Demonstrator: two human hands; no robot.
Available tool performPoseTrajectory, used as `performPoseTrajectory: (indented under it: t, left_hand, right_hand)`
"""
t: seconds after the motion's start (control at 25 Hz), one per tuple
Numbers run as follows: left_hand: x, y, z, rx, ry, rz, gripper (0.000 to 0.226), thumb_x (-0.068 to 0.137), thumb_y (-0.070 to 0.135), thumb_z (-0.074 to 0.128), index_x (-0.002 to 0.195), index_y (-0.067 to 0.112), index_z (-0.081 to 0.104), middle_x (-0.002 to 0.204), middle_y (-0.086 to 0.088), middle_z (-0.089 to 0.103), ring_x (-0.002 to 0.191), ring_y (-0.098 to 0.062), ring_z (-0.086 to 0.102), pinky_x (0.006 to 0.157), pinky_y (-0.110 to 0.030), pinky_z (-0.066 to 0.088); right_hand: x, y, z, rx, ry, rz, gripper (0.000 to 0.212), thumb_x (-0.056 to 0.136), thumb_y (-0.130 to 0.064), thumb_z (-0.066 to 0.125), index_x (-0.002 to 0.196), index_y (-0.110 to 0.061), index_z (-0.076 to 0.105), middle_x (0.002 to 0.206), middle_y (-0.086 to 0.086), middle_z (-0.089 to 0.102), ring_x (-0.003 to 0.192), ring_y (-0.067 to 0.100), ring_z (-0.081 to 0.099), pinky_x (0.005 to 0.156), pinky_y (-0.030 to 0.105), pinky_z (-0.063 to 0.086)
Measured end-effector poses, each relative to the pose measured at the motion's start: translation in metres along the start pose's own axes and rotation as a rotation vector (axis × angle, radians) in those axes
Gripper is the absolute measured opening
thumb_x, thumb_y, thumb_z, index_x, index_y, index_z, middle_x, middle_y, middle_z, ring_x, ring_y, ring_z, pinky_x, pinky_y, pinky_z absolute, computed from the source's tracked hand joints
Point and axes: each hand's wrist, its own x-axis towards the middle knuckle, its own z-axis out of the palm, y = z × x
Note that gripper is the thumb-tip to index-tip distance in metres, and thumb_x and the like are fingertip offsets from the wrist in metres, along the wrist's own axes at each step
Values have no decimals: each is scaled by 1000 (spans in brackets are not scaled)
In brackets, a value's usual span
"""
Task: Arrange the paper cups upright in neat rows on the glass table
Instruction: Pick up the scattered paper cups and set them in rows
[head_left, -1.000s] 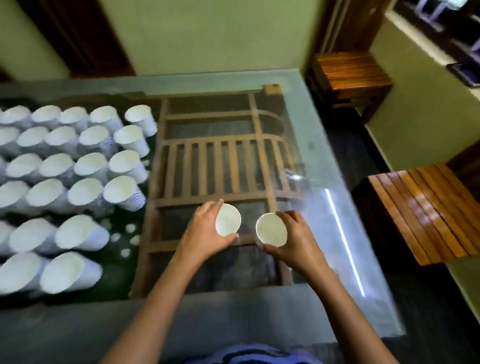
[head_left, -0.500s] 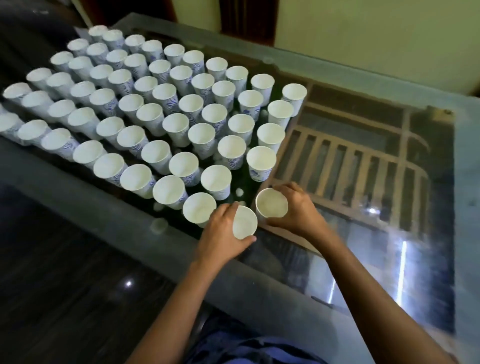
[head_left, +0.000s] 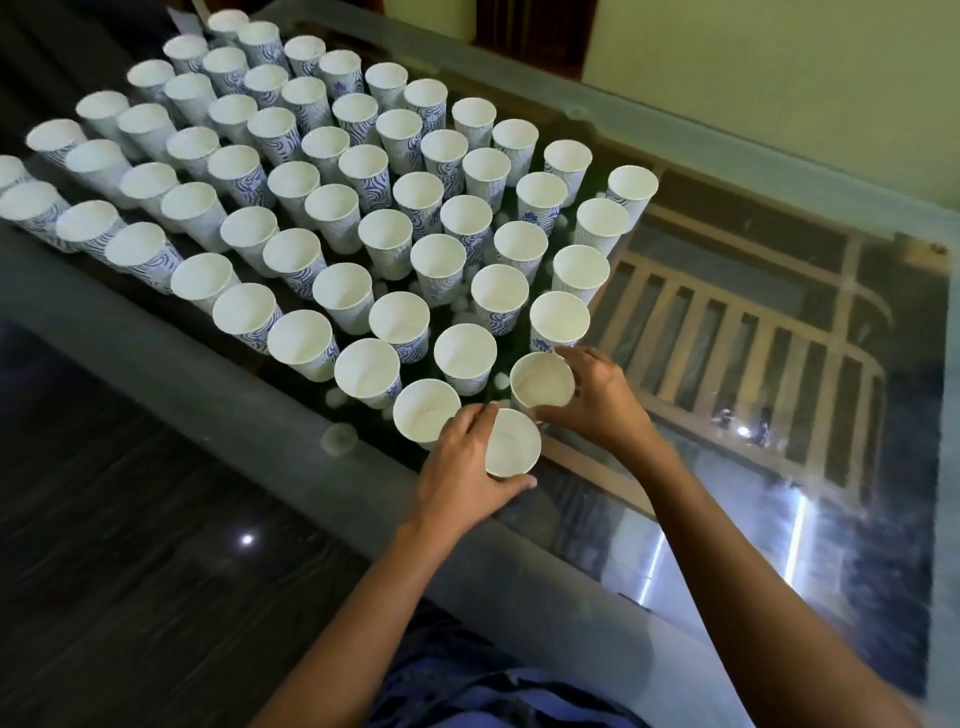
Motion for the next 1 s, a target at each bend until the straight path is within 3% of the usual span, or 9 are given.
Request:
performPoseTrajectory:
  t: [0.16, 0.4, 0.56, 0.68, 0.84, 1.0]
  left_hand:
    - [-1, 4, -2, 3, -17, 17, 89, 60, 47, 80, 133, 9, 44, 133, -9, 48, 123, -23, 44, 101, -28, 32]
    - [-10, 1, -18, -28, 89, 50, 68, 69, 37, 77, 124, 4, 54, 127, -11, 55, 118, -26, 50, 101, -32, 37]
    - [-2, -26, -42, -4, 130, 91, 56, 70, 26, 78, 117, 2, 60, 122, -14, 58, 114, -30, 54, 97, -38, 42]
    - [19, -57, -69, 58, 22, 207, 57, 69, 26, 78, 118, 3, 60, 125, -13, 57, 116, -30, 52, 98, -37, 40]
    - [54, -87, -101, 126, -190, 376, 69, 68, 36, 78, 127, 9, 54, 132, -8, 50, 124, -24, 44, 103, -34, 34]
    - [64, -95, -108, 97, -291, 478, 74, 64, 42, 80, 125, 9, 55, 124, -7, 54, 118, -21, 48, 99, -24, 34]
  right_hand:
    - [-7, -1, 5, 12, 30, 10, 67, 67, -20, 82, 124, 0, 53, 119, 21, 58, 109, 34, 53, 92, 41, 47]
    - [-34, -1, 0, 4, 129, 10, 57, 74, -22, 77, 123, -2, 56, 118, 19, 55, 104, 30, 57, 88, 25, 41]
    - [-60, -19, 10, 36, 156, 43, 58, 73, -27, 78, 122, -2, 57, 114, 16, 55, 97, 27, 59, 85, 28, 46]
    - [-74, -43, 32, 61, 175, 134, 63, 72, -30, 78, 125, -5, 55, 120, 13, 52, 104, 25, 57, 90, 29, 47]
    - [-80, -73, 64, 81, 349, 328, 68, 65, -29, 83, 123, -4, 56, 122, 14, 52, 109, 26, 54, 92, 26, 41]
    - [-74, -91, 84, 82, 436, 500, 74, 61, -28, 86, 123, -3, 54, 123, 15, 51, 112, 29, 52, 93, 22, 37]
